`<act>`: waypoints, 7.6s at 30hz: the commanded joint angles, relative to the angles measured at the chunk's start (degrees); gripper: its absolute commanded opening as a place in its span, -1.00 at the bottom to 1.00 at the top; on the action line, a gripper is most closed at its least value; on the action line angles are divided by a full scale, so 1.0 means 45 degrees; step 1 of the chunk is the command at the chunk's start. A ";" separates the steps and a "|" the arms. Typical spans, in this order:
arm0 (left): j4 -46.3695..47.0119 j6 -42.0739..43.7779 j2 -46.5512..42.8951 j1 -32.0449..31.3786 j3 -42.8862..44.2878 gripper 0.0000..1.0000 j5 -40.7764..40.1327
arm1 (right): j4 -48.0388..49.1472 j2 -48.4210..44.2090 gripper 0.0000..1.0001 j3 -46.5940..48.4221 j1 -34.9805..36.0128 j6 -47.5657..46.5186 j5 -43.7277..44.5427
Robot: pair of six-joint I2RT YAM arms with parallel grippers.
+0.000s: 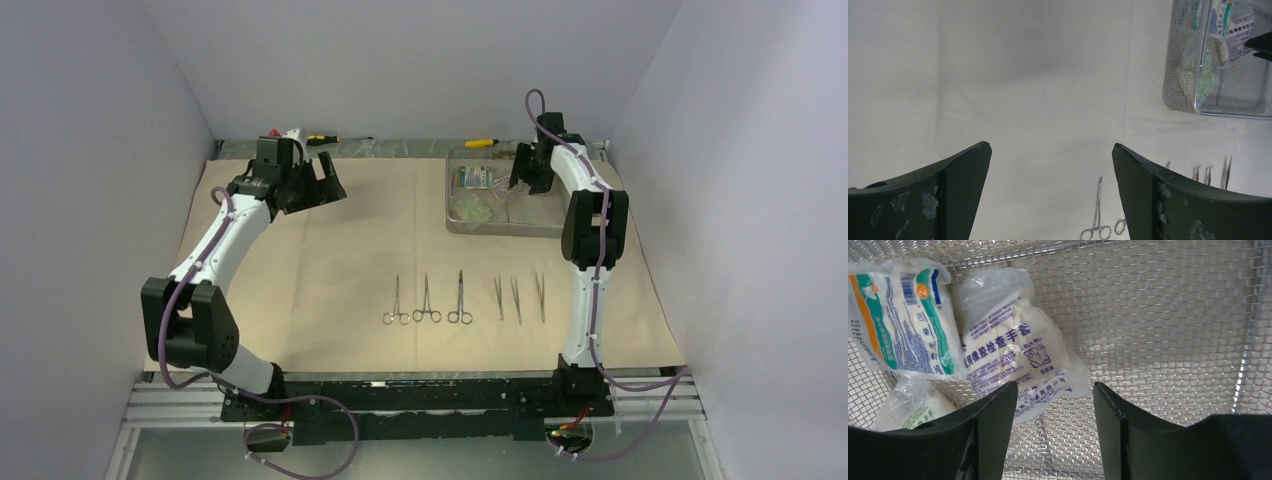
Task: Open and lay out the surgical kit
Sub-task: Pick up the medical item from the container, then place the medical item in the surgical kit, then pick up the medical item from the container.
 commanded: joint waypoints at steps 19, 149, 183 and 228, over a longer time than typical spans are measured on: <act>0.0261 0.0129 0.1032 0.0041 0.0931 0.92 0.0454 | 0.1255 -0.0323 -0.18 -0.0788 -0.0460 -0.0097 -0.0255; -0.6034 -0.4667 -0.7504 0.0777 -0.5524 0.91 0.0053 | 0.2130 -0.2943 -0.52 -0.5205 1.2100 0.6389 0.0378; -0.2902 -0.2710 -0.2056 0.0779 -0.1213 0.91 0.1619 | 0.0945 -0.3243 -0.07 -0.2678 0.1966 -0.1385 -0.2354; -0.2359 -0.2775 0.1128 0.0779 0.0563 0.87 0.2254 | 0.1118 -0.1046 -1.00 -0.1150 0.1941 -0.1377 -0.3302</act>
